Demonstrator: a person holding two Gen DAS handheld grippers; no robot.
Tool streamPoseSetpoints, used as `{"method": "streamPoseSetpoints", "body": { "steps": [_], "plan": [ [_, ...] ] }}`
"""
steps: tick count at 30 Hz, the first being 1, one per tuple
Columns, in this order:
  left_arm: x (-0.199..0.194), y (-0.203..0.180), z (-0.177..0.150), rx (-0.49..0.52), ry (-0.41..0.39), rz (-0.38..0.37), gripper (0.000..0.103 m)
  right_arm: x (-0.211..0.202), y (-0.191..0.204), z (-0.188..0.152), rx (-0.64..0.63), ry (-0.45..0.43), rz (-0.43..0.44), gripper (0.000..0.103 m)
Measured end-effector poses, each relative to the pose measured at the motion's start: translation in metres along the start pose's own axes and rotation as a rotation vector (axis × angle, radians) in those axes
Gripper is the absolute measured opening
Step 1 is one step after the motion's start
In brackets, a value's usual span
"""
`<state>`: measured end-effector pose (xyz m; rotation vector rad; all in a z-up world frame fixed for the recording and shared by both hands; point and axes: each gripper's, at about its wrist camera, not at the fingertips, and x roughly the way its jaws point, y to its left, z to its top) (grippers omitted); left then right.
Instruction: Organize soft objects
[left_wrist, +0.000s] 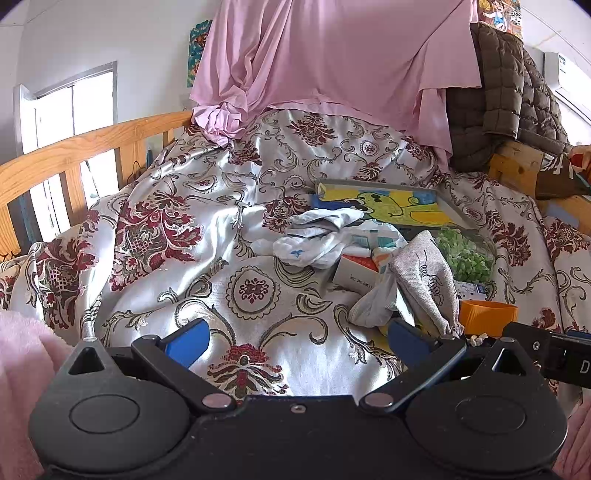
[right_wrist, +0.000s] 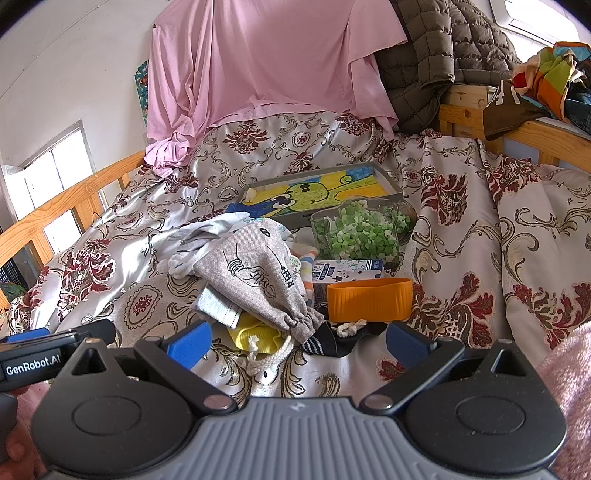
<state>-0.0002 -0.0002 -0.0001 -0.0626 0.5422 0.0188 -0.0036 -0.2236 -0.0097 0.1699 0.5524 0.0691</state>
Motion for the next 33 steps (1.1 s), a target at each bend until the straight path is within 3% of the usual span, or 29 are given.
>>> {"method": "streamPoseSetpoints", "body": {
  "steps": [8,15,24,33],
  "plan": [
    [0.004,-0.002,-0.004,0.004,0.008,-0.007,0.102,-0.004,0.002,0.000,0.012,0.009,0.004,0.103],
    [0.013,0.004,0.002,-0.034,0.078,-0.066,0.102,0.012,0.002,0.007,0.001,0.104,0.032,0.103],
    [0.036,0.001,0.022,-0.014,0.182,-0.182,0.102,0.046,0.001,0.042,-0.148,0.163,0.066,0.103],
    [0.084,-0.007,0.048,0.074,0.336,-0.261,0.102,0.093,-0.005,0.069,-0.323,0.301,0.187,0.103]
  ]
}}
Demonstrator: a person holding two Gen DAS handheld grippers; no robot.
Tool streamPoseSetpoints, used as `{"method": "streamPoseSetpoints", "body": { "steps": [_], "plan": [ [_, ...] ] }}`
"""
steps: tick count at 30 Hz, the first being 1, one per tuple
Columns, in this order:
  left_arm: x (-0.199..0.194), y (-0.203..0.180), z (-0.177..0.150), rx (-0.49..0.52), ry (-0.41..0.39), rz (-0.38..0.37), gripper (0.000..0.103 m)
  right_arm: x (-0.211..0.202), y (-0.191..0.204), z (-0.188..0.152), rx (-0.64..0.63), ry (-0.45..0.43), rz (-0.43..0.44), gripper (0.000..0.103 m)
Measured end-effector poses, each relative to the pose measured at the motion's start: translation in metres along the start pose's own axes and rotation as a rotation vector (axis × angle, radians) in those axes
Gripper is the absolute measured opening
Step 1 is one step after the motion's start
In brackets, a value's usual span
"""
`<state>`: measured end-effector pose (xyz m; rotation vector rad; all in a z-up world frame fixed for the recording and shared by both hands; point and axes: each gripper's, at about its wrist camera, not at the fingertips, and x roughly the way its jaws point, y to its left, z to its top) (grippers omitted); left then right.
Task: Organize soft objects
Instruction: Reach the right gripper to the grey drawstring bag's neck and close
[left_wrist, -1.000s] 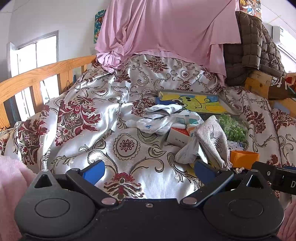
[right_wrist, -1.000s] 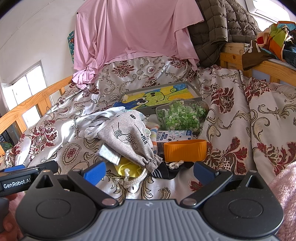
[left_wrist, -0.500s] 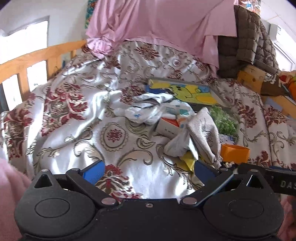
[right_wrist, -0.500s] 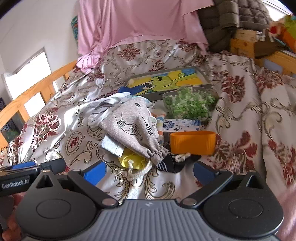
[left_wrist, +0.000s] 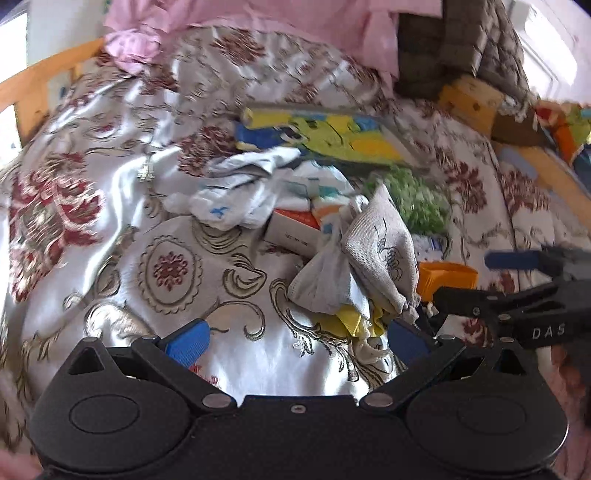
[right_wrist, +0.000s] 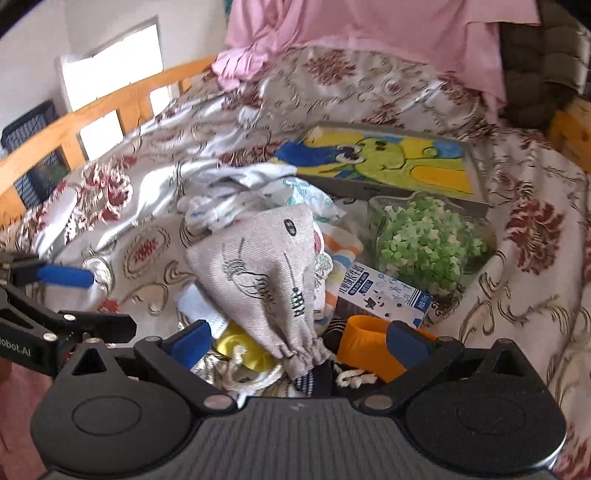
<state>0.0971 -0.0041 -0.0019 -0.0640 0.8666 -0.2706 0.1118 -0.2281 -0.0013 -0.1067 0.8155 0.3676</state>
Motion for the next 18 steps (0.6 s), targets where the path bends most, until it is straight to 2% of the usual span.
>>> {"method": "streamPoseSetpoints", "body": {
  "steps": [4,7,13,18],
  "plan": [
    [0.019,-0.002,0.012,0.067,0.036,-0.004,0.102,0.023,-0.006,0.005,-0.041,0.110,0.067,0.103],
    [0.031,-0.002,0.020,0.121,0.054,-0.041,0.102,0.038,-0.002,0.005,-0.084,0.146,0.067,0.103],
    [0.050,-0.005,0.028,0.176,0.020,-0.105,0.100,0.051,0.010,0.005,-0.208,0.103,-0.001,0.099],
    [0.059,-0.003,0.029,0.158,0.013,-0.141,0.098,0.061,0.012,0.005,-0.240,0.098,-0.002,0.086]
  ]
}}
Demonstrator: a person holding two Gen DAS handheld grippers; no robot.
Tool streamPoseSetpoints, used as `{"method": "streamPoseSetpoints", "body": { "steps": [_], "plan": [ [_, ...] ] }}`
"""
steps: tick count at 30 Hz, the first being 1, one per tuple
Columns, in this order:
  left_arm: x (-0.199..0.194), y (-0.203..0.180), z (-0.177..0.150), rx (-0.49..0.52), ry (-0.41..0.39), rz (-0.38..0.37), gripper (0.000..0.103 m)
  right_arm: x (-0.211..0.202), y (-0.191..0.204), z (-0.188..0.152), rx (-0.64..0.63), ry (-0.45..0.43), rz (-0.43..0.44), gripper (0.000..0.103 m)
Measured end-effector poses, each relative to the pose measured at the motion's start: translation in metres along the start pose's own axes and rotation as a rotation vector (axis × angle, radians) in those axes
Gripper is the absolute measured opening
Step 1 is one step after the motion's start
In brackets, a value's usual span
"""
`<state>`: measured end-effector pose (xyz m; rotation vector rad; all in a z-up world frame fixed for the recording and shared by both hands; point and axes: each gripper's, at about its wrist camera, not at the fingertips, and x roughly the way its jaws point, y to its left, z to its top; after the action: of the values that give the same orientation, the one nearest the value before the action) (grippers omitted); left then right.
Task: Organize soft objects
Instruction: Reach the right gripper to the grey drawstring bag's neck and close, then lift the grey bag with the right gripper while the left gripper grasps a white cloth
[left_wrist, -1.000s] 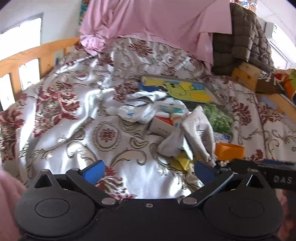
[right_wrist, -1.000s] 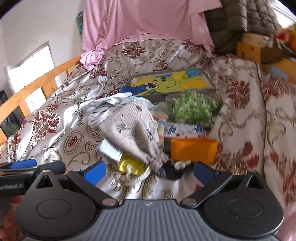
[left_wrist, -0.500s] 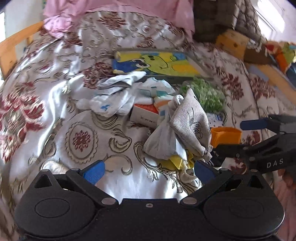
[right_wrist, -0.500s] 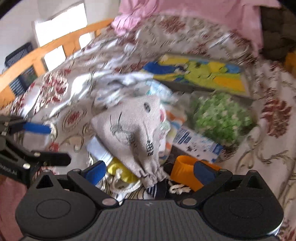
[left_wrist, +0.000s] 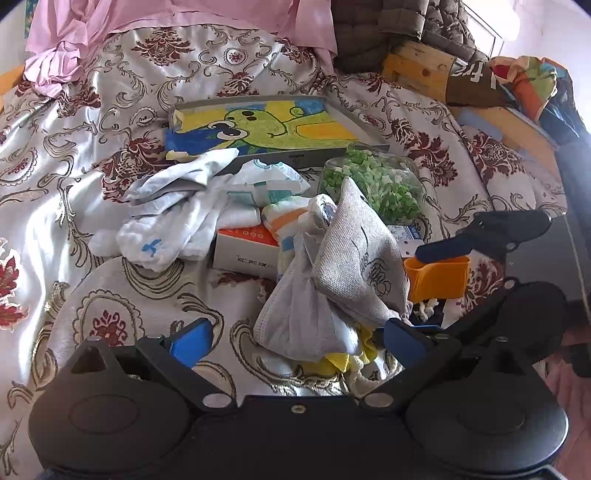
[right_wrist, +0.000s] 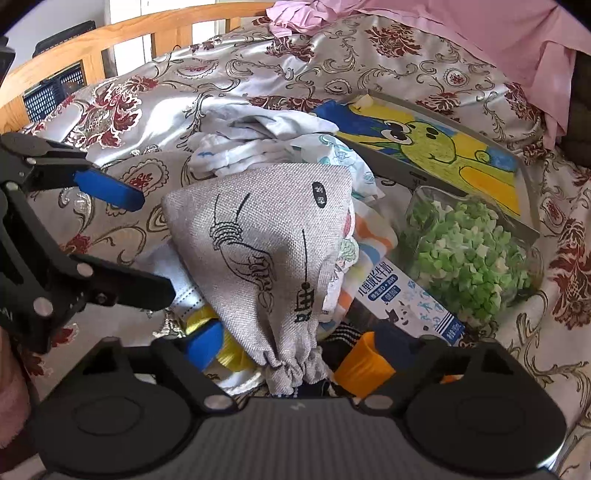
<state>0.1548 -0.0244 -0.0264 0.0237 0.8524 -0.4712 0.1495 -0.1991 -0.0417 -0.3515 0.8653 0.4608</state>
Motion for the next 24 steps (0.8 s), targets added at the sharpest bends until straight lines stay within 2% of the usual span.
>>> {"method": "streamPoseSetpoints", "body": {
  "steps": [3,5,7,9,11,15,17,20,24],
  "plan": [
    [0.000,0.001,0.000,0.007,-0.027,-0.023,0.094,0.001,0.000,0.001,-0.005,-0.018,0.012,0.081],
    [0.002,0.001,0.000,0.021,-0.038,-0.039,0.086,0.002,0.000,0.001,-0.004,-0.022,0.020,0.078],
    [0.005,0.000,0.000,0.032,-0.036,-0.052,0.080,0.001,-0.001,0.001,0.001,-0.031,0.030,0.071],
    [0.008,0.001,-0.001,0.034,-0.028,-0.062,0.073,0.000,-0.003,0.002,0.014,-0.041,0.040,0.061],
    [0.011,0.004,-0.001,0.025,-0.025,-0.076,0.057,-0.001,-0.005,0.003,0.031,-0.049,0.044,0.054],
    [0.015,0.009,-0.002,-0.006,-0.012,-0.091,0.040,-0.002,-0.012,0.003,0.067,-0.061,0.045,0.039],
    [0.015,0.011,-0.002,-0.018,-0.005,-0.102,0.025,-0.003,-0.015,0.004,0.091,-0.066,0.045,0.035],
    [0.012,0.010,-0.002,-0.018,-0.014,-0.069,0.016,-0.005,-0.024,0.003,0.140,-0.074,0.037,0.030],
    [0.004,0.015,-0.001,-0.064,-0.057,-0.053,0.015,-0.008,-0.037,0.001,0.216,-0.086,0.033,0.029]
  ]
}}
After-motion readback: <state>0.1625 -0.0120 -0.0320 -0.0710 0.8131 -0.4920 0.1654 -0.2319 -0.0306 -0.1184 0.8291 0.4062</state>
